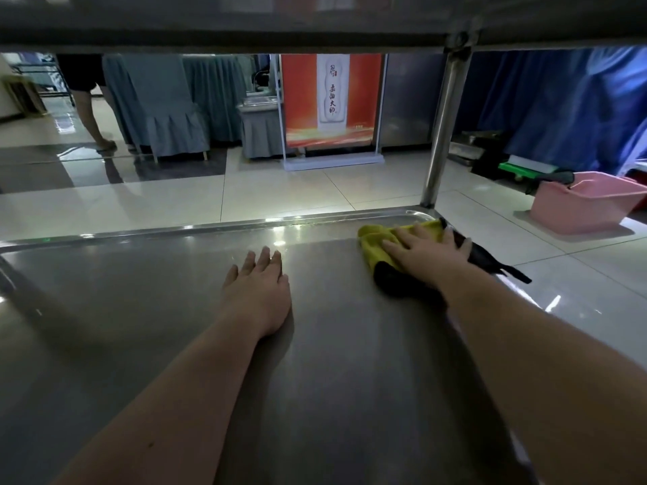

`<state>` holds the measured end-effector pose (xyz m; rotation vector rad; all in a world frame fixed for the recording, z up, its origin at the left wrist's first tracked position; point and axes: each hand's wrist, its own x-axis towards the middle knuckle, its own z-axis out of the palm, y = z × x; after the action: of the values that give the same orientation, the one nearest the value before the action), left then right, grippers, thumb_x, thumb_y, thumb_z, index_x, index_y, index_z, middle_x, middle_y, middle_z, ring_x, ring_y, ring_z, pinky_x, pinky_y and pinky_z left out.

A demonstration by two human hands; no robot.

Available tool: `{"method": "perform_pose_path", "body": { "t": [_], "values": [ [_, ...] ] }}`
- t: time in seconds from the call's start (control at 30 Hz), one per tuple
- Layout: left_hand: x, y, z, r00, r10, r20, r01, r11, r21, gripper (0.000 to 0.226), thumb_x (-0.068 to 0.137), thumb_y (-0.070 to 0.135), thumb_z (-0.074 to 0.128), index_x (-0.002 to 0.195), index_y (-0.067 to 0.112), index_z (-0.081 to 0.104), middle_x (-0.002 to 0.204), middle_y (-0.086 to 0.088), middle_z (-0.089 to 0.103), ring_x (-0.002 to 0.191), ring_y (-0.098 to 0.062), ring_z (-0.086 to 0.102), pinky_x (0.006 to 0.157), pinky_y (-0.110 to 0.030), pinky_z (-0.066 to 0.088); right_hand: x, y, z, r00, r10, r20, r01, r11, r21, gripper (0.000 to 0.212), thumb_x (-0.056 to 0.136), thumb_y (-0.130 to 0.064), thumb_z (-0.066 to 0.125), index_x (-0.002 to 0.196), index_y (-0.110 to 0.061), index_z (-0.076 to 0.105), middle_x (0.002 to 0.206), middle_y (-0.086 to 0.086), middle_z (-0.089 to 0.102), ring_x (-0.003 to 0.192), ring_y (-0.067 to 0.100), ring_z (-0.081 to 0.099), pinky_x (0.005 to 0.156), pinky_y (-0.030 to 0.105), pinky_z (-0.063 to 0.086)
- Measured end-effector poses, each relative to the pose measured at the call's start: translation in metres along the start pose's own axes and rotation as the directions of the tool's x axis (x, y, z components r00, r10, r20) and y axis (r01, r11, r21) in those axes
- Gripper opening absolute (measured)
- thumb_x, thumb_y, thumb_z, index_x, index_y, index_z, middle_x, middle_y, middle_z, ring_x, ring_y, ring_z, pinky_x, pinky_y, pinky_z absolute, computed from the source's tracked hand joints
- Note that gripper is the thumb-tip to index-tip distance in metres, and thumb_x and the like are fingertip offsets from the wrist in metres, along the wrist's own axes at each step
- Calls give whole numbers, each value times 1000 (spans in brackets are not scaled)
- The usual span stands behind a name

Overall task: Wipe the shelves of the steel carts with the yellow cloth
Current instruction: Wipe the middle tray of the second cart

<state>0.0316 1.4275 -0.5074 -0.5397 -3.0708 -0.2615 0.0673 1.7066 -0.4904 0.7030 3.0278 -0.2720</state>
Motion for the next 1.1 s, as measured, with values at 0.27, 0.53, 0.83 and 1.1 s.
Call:
{"method": "perform_pose_path", "body": {
  "t": [0.27, 0.53, 0.83, 1.1],
  "values": [
    [0, -1, -1, 1000, 17, 24, -18, 999, 42, 53, 103, 38, 10, 154, 34, -1, 163, 5, -7, 149, -17, -4, 120, -40, -3, -20, -6, 7, 994, -100, 42, 104, 991, -80, 64, 87, -78, 14, 142, -60, -13, 162, -14, -8, 147, 41, -10, 108, 70, -8],
    [5, 3, -1, 999, 30, 45, -33, 997, 74, 54, 99, 53, 11, 151, 45, -1, 163, 2, -4, 150, -22, -3, 120, -47, -1, 10, -27, 6, 997, -25, 74, 29, 999, -41, 64, 89, -76, 18, 141, -60, -15, 163, -9, -11, 144, 46, -15, 105, 71, -16],
    [17, 4, 3, 999, 10, 35, -13, 997, 79, 61, 100, 51, 13, 155, 28, -1, 163, 2, -5, 150, -19, -1, 120, -44, -1, 21, -115, 12, 982, -154, 110, 158, 987, -30, 59, 93, -68, 20, 146, -56, -3, 163, -10, -4, 142, 51, -14, 102, 74, -16],
    [17, 2, 6, 999, -32, 21, 31, 998, 59, 68, 99, 54, 15, 155, 19, 0, 163, 0, -6, 149, -14, -4, 120, -39, -3, 26, -101, 9, 940, -329, 93, 334, 942, -42, 60, 92, -70, 24, 147, -57, 5, 163, -13, 5, 147, 40, -2, 111, 67, -9]
  ]
}}
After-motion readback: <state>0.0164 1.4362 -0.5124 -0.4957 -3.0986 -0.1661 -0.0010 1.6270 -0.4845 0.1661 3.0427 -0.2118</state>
